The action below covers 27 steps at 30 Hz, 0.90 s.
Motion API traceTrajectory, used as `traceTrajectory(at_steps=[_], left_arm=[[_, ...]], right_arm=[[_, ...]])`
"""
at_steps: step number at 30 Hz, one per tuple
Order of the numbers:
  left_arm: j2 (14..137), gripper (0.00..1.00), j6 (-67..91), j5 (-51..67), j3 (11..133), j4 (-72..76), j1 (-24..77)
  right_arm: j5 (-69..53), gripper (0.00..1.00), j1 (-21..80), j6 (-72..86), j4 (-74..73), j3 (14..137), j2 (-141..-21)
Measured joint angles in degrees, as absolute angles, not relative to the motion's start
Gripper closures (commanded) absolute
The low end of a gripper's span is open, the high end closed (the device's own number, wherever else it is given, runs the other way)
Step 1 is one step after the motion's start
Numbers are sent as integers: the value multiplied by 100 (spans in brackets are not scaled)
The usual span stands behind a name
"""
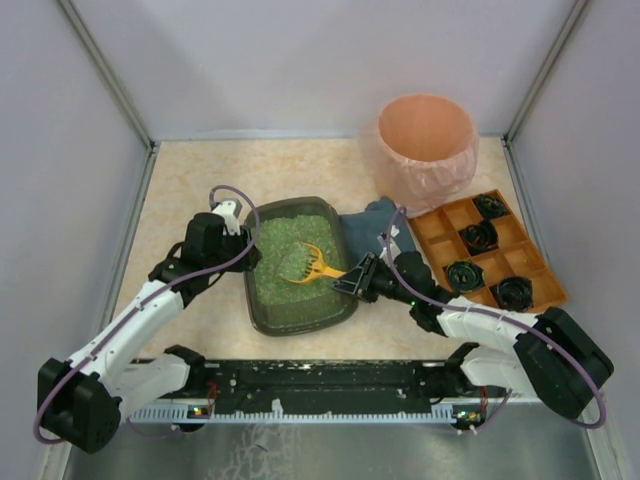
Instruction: Clean the litter box
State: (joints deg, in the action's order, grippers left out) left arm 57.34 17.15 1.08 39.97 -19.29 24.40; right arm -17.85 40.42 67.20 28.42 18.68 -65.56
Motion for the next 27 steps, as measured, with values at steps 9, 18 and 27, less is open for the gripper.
traceTrajectory(at_steps=[9, 18, 27], left_arm=[[5732, 53, 1715, 108, 3997, -1929, 2440], [5732, 54, 1715, 106, 3997, -1929, 2440], [5732, 54, 1715, 106, 3997, -1929, 2440]], right_arm=[[-2171, 100, 3756, 6904, 3533, 1680, -6508], [-2630, 100, 3568, 7238, 4582, 1638, -6980], [-2821, 100, 3306, 7459, 4805, 1356, -7039]])
